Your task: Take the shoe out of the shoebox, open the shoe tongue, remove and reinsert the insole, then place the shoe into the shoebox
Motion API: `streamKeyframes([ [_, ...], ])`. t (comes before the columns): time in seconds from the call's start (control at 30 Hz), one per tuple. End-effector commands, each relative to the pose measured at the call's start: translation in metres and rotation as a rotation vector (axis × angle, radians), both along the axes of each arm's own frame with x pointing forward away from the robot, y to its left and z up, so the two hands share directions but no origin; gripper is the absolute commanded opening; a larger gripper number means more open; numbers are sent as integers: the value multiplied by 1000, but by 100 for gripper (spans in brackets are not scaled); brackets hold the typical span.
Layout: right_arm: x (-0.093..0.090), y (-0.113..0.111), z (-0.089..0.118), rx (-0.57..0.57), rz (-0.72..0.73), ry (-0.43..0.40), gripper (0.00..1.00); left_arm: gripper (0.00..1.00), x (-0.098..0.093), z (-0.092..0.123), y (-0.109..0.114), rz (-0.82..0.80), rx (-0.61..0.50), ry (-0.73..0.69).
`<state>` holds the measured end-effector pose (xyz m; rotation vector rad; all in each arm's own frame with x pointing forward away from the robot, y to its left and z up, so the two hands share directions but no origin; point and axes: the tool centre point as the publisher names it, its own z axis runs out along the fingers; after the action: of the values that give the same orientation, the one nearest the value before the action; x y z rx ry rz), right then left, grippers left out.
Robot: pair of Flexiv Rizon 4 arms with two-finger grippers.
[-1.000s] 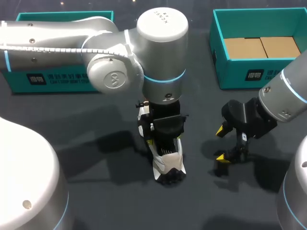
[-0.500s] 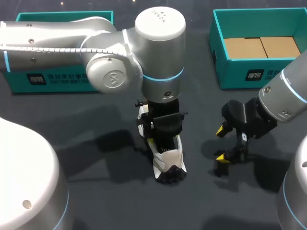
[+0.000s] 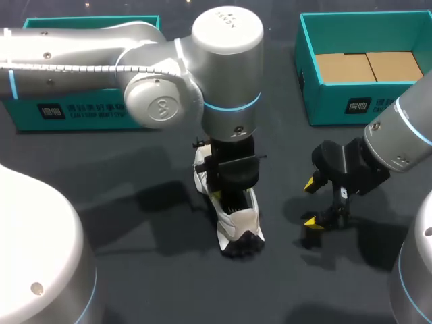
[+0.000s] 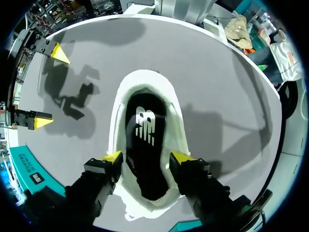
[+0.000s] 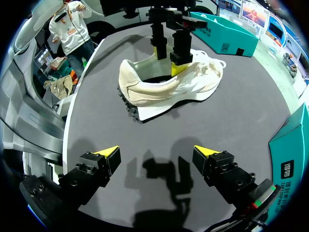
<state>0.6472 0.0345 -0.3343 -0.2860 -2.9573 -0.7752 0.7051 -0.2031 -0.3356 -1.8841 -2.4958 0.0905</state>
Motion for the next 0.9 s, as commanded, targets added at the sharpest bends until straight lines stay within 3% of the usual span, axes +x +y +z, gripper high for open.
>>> streamKeyframes([
  [0.03, -1, 0, 0, -1, -1, -3, 100, 55, 1, 1, 0, 0, 4, -4],
  [0.5, -1, 0, 0, -1, -1, -3, 100, 67, -3, -1, 5, -2, 14, 3],
  [0.9, -1, 0, 0, -1, -1, -3, 100, 75, 3, 4, 8, 20, -4, 3],
])
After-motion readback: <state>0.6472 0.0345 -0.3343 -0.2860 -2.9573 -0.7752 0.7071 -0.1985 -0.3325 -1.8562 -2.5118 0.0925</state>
